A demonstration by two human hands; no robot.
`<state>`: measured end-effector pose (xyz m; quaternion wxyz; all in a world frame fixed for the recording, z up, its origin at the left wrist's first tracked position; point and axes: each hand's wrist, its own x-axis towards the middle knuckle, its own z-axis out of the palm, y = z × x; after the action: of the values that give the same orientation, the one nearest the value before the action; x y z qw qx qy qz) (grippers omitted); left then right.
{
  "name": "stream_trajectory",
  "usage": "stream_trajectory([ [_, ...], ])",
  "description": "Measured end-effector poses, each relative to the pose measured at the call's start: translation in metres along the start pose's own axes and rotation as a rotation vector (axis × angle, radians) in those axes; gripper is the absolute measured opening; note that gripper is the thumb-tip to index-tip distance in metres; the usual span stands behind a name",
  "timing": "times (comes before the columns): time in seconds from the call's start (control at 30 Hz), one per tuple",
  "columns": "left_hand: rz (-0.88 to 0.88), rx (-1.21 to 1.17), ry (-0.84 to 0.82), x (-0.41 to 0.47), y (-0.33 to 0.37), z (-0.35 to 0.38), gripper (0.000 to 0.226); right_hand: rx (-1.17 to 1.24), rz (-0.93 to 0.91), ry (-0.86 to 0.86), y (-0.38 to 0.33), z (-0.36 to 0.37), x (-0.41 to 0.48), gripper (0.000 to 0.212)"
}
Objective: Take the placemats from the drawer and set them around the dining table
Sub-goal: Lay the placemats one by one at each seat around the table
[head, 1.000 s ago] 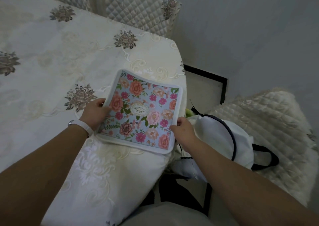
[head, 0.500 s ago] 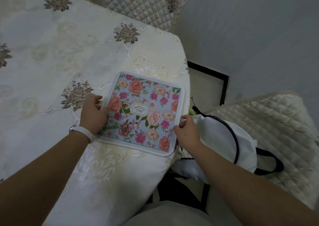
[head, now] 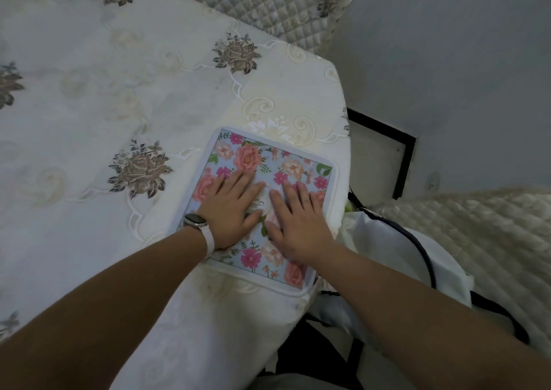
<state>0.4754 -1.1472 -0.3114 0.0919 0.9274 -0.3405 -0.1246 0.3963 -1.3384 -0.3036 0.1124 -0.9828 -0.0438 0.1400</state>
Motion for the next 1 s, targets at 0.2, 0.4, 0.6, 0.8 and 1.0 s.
stream_trajectory([
  [0.2, 0.067, 0.035, 0.004, 0.043, -0.012, -0.007, 0.068, -0.083, -0.11, 0.047, 0.018, -0.006, 0.047, 0.073],
  [0.4, 0.065, 0.065, 0.015, 0.083, -0.026, -0.013, 0.072, -0.051, -0.075, 0.086, 0.042, -0.013, 0.08, 0.074],
  [0.6, -0.088, 0.046, 0.064, 0.099, -0.043, -0.013, 0.069, -0.038, 0.098, 0.091, 0.071, -0.023, 0.092, 0.078],
  [0.8, -0.272, -0.015, 0.093, 0.073, -0.068, -0.015, 0.076, 0.013, 0.24, 0.076, 0.093, -0.027, 0.066, 0.083],
  [1.0, -0.325, 0.009, 0.107, 0.028, -0.07, -0.006, 0.079, 0.036, 0.287, 0.084, 0.079, -0.015, 0.031, 0.077],
])
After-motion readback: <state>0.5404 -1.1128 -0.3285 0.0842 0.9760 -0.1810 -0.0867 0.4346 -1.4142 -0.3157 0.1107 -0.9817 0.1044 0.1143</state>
